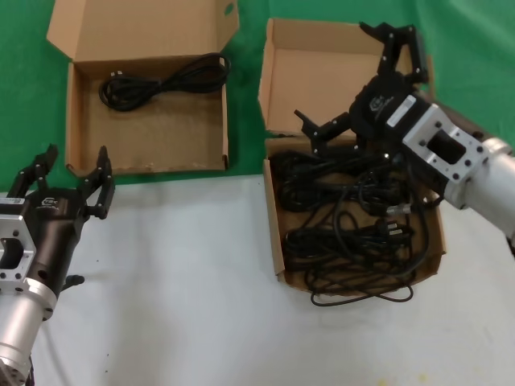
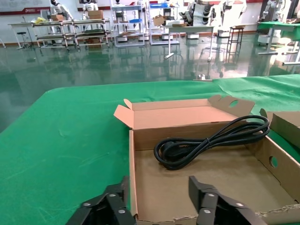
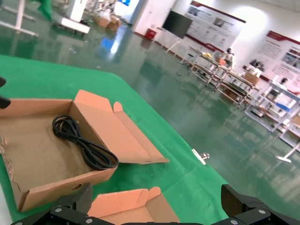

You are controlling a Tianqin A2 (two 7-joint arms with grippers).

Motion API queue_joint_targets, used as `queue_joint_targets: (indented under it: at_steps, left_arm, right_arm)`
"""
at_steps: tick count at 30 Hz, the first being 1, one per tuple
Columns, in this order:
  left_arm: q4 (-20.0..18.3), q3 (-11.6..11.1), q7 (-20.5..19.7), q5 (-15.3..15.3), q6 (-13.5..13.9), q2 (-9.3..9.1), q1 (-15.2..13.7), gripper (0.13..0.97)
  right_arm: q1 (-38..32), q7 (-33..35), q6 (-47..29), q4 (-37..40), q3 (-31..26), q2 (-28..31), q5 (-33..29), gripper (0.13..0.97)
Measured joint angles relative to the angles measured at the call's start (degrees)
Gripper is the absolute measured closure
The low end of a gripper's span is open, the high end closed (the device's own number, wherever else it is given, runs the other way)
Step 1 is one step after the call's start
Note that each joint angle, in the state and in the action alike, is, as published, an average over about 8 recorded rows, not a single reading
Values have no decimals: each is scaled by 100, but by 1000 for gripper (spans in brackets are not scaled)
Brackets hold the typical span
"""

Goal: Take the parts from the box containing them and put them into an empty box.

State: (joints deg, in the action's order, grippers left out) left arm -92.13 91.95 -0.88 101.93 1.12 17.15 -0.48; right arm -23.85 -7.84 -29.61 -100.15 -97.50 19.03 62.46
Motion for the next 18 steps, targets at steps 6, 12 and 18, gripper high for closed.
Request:
queue_joint_targets:
  at_steps: [6, 12, 18]
  left_arm:
    - [5, -3, 10, 14, -13, 0, 5, 597]
    - [10, -6, 19, 27, -25, 1, 11, 470]
    - [15, -9, 29, 41, -38, 1, 16, 349]
  right_arm:
    - [271, 89, 336, 96, 66, -21, 462, 129]
    - [539, 178, 671, 192, 132, -42, 919, 129]
    - [810, 266, 1007, 288, 198, -62, 1382, 129]
